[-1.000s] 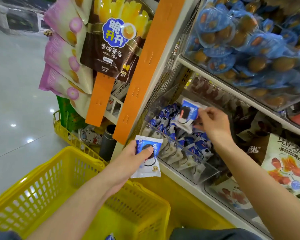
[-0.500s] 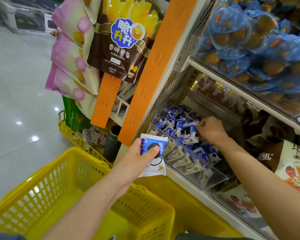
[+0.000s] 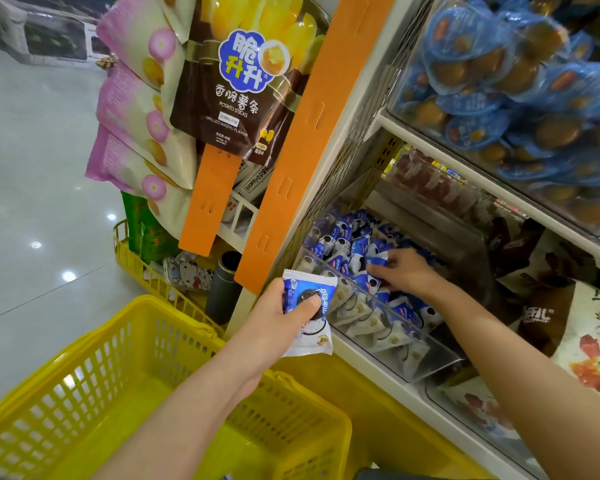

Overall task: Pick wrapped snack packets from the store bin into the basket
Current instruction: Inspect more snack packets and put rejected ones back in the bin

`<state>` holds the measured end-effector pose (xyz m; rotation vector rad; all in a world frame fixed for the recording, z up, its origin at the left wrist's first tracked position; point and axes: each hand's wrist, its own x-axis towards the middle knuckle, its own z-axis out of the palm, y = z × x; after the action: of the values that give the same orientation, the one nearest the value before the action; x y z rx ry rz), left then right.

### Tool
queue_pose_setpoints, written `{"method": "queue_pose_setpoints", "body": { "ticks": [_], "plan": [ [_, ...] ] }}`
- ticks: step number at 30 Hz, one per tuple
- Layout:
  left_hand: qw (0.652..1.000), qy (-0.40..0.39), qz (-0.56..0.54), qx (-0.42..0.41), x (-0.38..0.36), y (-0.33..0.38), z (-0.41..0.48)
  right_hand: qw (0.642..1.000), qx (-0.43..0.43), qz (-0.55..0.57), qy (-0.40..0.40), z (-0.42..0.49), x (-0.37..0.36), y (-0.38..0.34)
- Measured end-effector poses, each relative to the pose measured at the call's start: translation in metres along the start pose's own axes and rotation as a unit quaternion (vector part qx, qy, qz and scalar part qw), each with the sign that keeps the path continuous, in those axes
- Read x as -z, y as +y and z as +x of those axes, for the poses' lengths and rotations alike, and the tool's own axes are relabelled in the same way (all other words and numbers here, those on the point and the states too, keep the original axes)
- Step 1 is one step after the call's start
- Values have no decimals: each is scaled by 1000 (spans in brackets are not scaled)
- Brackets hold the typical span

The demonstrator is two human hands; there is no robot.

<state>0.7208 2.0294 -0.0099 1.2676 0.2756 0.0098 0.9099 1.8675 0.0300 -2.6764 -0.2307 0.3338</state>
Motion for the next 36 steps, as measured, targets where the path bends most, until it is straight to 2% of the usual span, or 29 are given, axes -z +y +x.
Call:
{"method": "queue_pose_setpoints", "body": {
  "ticks": [3, 7, 10, 13, 16, 21, 24, 26, 29, 30, 32, 34, 36],
  "plan": [
    [1000, 5, -2, 2, 1, 1, 0, 997, -25, -20, -64, 4, 3, 3],
    [1000, 7, 1, -2, 0, 2, 0, 994, -37, 105, -2, 16, 1, 4],
    [1000, 9, 5, -2, 0, 1, 1, 997, -19, 66, 42, 21, -5, 1],
    [1000, 12, 11, -2, 0, 1, 2, 999, -26, 27, 13, 24, -7, -4],
    [1000, 11, 17, -3, 0, 0, 2, 997, -64, 37, -28, 26, -1, -12],
    [1000, 12, 25, 0, 0, -1, 1, 995, -28, 79, 57, 25, -9, -6],
    [1000, 13, 28, 0, 0, -2, 1, 995, -30, 93, 17, 19, -9, -5],
    [1000, 14, 28, -1, -2, -3, 1, 997, -25, 69, 19, 16, -5, -8],
    [1000, 12, 24, -3, -2, -6, 0, 987, 32, -74, 139, 0, 1, -16],
    [1000, 8, 20, -4, -2, -7, 0, 977, 78, -74, 184, -10, 1, -19],
    [1000, 2, 18, -9, -1, -9, -1, 957, 182, -4, 228, -36, -4, -26],
    [999, -2, 28, -20, -1, -10, -1, 944, 252, 71, 200, -68, -16, -33],
    [999, -11, 39, -33, 0, -12, -3, 940, 296, 89, 145, -97, -34, -35]
  ]
}}
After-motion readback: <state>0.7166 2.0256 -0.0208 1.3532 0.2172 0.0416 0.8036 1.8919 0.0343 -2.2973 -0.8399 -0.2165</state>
